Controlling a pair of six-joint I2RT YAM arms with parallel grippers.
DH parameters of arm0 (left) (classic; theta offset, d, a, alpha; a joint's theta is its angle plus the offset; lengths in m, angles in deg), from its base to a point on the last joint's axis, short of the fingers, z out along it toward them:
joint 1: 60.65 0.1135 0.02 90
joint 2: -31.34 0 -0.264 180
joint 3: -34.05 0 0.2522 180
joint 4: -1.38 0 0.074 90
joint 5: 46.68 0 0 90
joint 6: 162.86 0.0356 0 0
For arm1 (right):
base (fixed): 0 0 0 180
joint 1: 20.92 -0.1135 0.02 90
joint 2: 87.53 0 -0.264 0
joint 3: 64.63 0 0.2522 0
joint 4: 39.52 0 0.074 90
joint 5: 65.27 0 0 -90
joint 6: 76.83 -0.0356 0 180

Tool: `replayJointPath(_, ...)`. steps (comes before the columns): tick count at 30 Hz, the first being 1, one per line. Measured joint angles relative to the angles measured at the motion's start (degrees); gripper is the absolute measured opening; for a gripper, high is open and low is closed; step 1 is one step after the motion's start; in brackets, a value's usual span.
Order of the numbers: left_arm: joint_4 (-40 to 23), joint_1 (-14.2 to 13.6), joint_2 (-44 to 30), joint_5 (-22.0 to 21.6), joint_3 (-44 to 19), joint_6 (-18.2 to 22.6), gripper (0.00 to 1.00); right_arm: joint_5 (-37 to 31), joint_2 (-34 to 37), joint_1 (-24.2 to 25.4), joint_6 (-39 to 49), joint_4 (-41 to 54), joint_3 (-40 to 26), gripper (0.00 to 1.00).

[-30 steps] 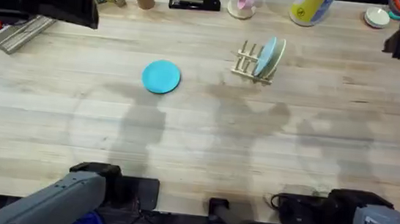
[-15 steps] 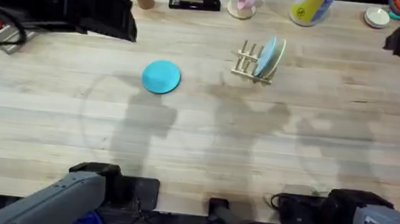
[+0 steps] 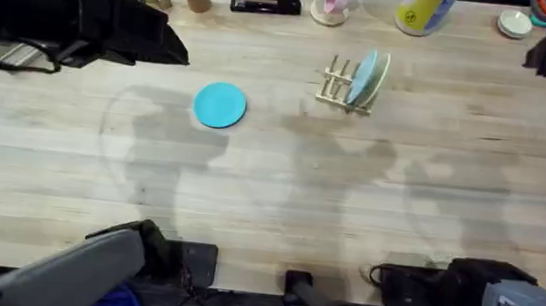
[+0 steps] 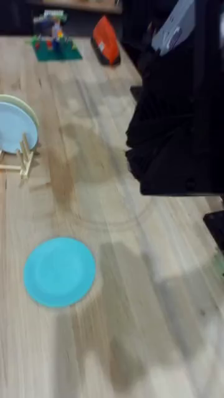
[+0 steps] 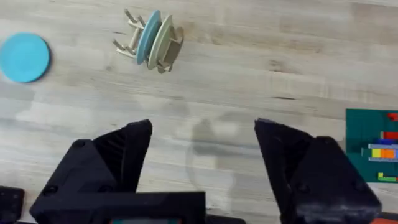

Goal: Pick up the plates from the table one by one and place each into a slot on the dish rack.

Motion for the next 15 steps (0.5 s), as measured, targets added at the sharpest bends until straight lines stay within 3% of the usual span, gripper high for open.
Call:
replayJointPath(6, 1.6, 2.3, -5.6, 4.9, 4.1, 6.0, 0.043, 0.0, 0.0, 0.0, 0.0, 0.0, 0.0, 0.995)
replayJointPath(15, 6.6, 2.6, -14.8, 7.8, 8.5, 9.9, 0.042, 0.0, 0.0, 0.0, 0.0, 0.0, 0.0, 0.993)
